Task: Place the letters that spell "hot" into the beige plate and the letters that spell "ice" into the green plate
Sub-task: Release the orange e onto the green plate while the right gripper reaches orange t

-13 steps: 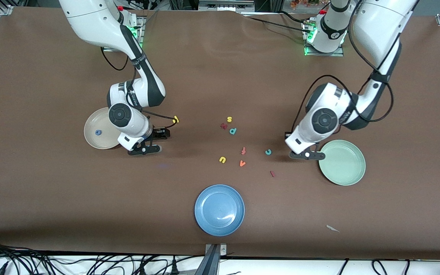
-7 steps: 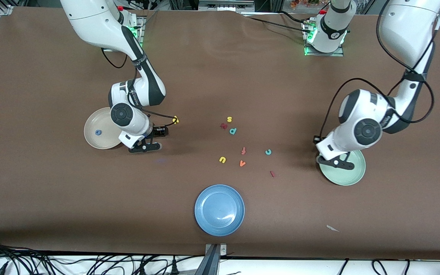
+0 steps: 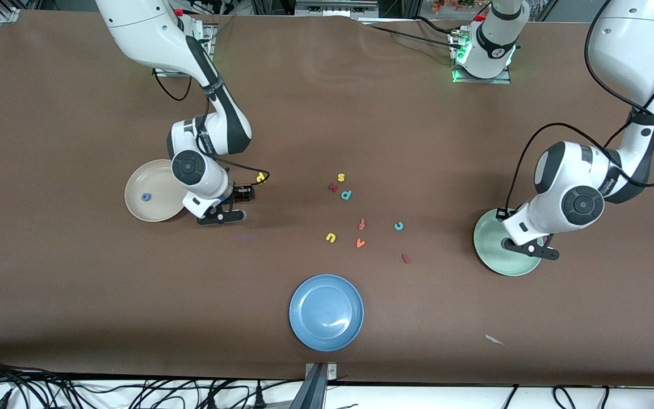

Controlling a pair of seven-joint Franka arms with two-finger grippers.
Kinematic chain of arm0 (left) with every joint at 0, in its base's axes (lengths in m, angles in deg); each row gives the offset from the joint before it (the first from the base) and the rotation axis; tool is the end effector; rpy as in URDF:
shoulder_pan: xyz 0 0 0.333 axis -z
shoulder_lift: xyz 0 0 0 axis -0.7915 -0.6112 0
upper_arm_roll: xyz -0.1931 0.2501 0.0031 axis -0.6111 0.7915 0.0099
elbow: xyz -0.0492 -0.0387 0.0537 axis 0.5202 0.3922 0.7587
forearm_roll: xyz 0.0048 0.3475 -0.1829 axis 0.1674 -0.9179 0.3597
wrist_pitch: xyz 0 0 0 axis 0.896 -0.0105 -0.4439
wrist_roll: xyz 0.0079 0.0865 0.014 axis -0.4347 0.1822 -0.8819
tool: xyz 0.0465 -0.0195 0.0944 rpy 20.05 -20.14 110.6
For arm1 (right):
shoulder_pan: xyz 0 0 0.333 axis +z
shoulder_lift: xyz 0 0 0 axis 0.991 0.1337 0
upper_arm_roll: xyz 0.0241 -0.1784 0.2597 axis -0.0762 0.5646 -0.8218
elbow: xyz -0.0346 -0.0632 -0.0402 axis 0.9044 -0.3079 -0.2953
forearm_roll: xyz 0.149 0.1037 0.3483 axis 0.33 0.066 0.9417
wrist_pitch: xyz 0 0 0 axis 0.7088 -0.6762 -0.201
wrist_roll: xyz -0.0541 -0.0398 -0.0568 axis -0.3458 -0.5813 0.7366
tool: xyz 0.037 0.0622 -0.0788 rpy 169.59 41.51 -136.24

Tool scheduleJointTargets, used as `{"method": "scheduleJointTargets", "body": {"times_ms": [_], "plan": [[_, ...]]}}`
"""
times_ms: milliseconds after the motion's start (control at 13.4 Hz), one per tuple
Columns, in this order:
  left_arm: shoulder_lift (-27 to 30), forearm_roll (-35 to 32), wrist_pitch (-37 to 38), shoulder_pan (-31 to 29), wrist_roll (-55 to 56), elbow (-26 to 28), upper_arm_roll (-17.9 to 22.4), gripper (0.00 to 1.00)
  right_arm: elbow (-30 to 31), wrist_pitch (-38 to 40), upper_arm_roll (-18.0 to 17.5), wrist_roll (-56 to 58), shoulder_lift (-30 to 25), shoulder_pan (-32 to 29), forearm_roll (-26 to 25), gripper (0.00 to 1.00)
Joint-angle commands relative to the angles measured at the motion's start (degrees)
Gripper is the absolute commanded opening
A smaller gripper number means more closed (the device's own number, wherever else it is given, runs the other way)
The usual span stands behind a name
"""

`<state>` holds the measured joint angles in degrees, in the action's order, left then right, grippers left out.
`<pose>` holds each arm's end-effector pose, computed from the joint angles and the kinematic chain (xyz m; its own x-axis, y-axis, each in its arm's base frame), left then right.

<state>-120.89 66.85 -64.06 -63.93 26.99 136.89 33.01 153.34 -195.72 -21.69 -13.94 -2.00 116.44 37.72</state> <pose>0.6313 -0.0274 0.2393 0.9530 -0.2166 -0.2119 -0.2333 -0.9707 -0.0569 0.5447 0.2517 0.1708 0.9846 0.1279 -0.1193 0.1260 -0.9917 -0.0239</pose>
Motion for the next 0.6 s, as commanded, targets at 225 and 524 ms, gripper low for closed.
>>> {"method": "scheduleJointTargets", "body": {"times_ms": [225, 524], "plan": [[-2.0, -2.0, 0.7, -0.7, -0.5, -4.0, -0.4, 1.0, 0.7, -0.9, 0.0, -0.7, 0.3, 0.5, -0.1, 0.46], [-1.6, -1.5, 0.8, -0.1, 0.3, -4.2, -0.7, 1.0, 0.7, -0.7, 0.0, -0.3, 0.2, 0.5, -0.2, 0.31]]}}
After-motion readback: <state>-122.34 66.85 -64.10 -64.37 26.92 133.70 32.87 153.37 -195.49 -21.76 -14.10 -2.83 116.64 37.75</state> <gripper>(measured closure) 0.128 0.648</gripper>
